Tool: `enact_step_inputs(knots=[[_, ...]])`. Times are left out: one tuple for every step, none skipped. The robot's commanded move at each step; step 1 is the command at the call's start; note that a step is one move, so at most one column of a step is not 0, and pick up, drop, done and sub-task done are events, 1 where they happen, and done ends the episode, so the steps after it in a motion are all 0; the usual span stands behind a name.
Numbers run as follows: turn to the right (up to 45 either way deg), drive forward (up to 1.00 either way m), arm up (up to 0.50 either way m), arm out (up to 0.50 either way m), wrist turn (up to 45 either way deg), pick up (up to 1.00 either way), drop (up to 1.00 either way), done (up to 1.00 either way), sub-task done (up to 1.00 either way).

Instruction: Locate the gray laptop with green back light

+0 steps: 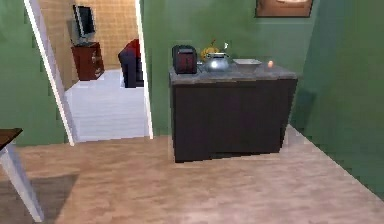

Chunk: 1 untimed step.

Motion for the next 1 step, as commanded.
enact_step_inputs(knots=[[-18.0, 0.0, 0.0, 0.0, 0.0, 0.0, 0.0, 0.0, 0.0]])
